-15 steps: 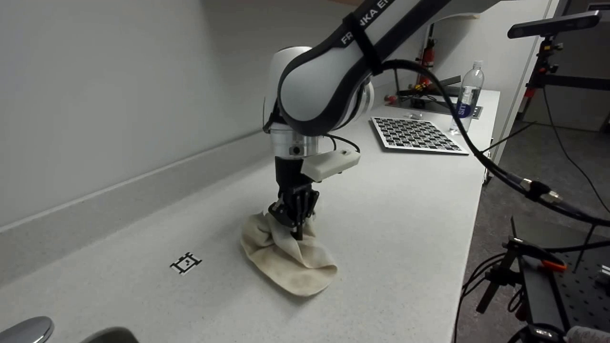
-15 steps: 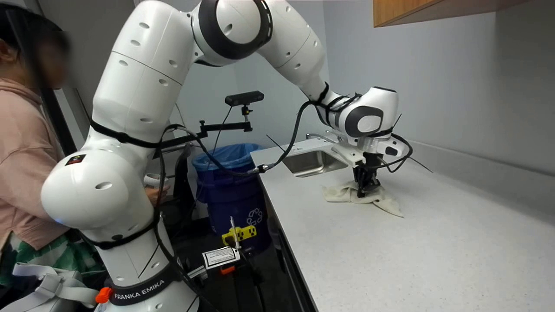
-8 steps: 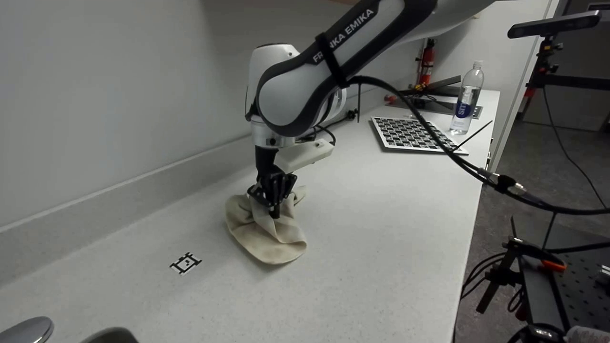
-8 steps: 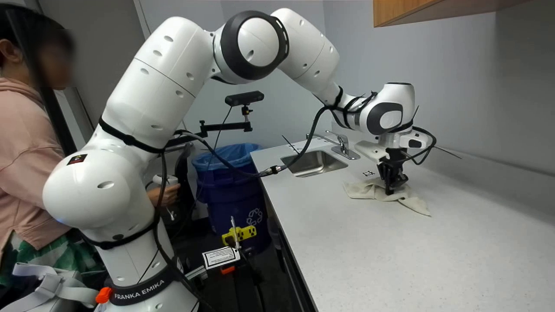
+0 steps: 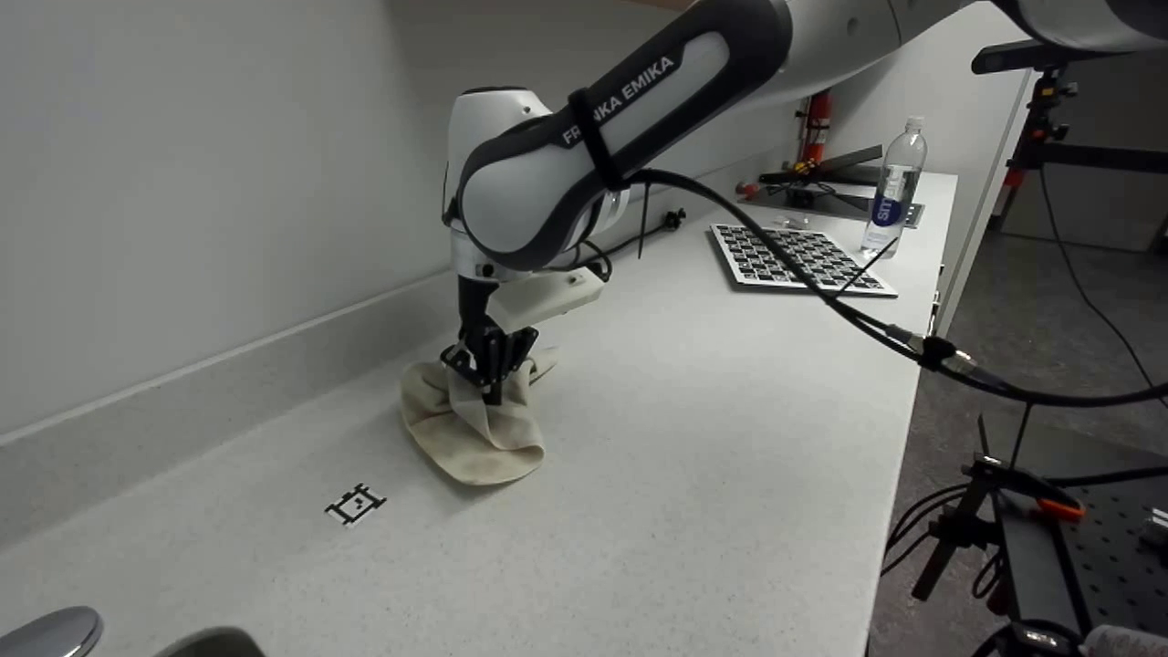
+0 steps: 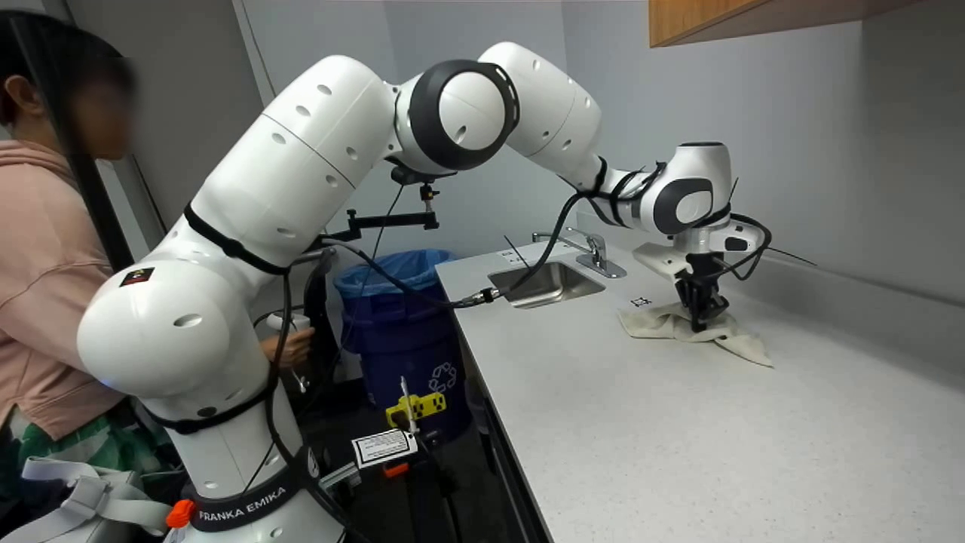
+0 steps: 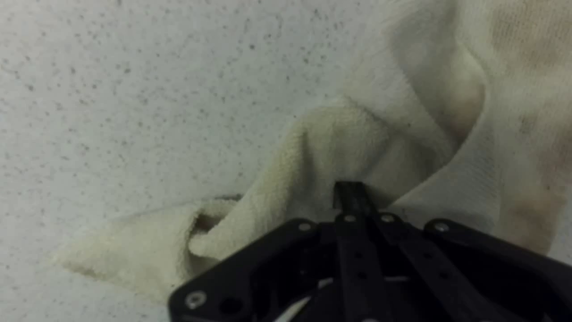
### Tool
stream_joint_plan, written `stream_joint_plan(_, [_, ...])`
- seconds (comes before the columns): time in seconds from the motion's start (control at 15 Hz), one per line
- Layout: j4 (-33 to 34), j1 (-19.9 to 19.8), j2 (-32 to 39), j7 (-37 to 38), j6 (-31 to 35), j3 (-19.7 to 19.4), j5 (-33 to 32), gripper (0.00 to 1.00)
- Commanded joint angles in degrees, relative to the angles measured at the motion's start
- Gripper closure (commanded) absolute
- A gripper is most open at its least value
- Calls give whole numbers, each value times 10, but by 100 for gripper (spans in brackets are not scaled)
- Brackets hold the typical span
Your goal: Use the towel to wipe the countertop
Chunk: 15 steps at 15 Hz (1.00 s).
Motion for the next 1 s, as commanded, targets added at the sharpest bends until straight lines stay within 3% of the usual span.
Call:
stream_joint_plan(0.0, [65, 13, 48, 28, -1, -21, -22, 100])
stream_joint_plan(0.4, [109, 24, 88, 38, 3, -35, -41, 100])
stream_joint_plan(0.93, [148, 56, 123, 72, 19, -80, -115, 100])
